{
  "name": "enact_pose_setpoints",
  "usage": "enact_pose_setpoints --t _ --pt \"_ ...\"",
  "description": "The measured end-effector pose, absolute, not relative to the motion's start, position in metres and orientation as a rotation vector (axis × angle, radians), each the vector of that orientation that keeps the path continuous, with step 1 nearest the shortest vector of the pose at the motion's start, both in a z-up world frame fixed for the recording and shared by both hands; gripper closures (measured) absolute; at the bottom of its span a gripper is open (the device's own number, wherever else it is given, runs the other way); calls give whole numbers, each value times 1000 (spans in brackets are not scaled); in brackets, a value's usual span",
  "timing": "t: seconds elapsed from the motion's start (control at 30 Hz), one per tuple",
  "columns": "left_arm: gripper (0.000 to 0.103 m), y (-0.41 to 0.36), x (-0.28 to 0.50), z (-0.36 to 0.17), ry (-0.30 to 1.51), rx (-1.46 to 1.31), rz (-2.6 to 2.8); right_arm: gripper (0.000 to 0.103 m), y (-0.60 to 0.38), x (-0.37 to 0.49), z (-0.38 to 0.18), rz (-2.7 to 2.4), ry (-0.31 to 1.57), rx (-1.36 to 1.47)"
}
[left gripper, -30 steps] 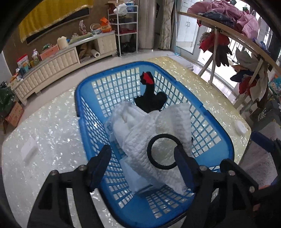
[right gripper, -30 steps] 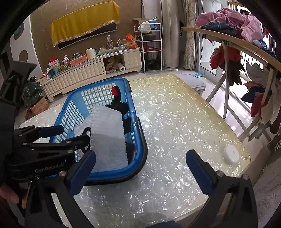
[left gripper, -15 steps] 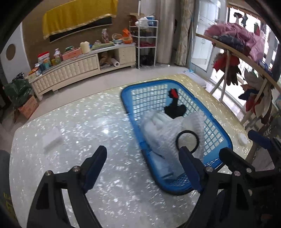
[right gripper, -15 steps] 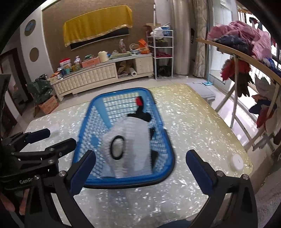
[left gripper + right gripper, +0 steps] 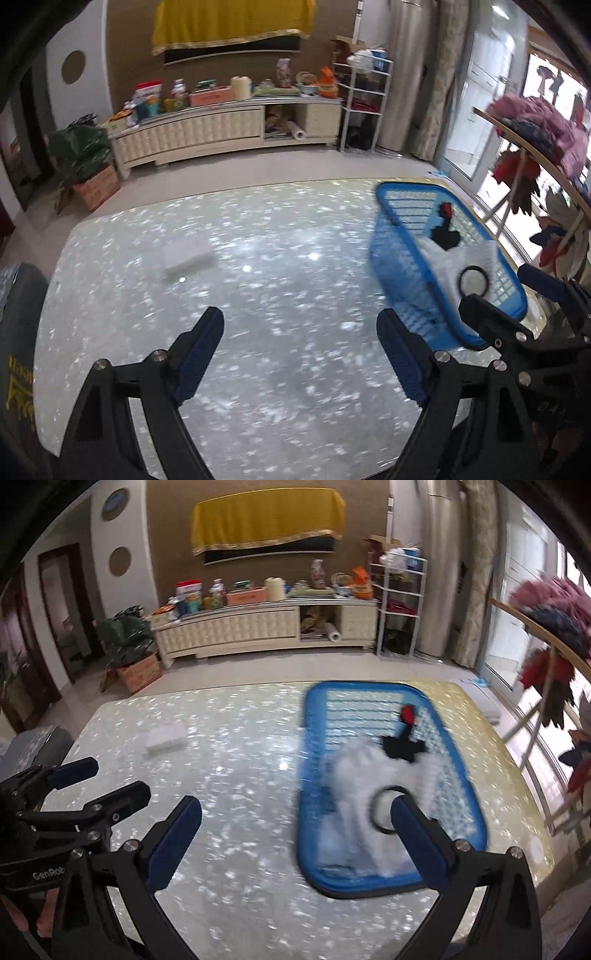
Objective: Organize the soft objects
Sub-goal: 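Withdraw both open tools from the basket back over the table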
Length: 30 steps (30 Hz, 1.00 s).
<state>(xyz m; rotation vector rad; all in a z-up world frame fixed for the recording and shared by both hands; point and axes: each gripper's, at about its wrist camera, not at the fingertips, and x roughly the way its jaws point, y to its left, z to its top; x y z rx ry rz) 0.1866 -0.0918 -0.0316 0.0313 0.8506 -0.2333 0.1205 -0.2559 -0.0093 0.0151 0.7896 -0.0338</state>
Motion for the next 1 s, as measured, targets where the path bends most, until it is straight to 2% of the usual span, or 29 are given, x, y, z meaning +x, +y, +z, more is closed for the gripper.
enact_pose_setpoints --t 0.57,1.0 --pt "19 61 192 -46 862 -82 -22 1 -137 198 -39 194 826 -89" --pt "19 114 244 -79 911 -82 52 1 -94 262 -76 268 896 -154"
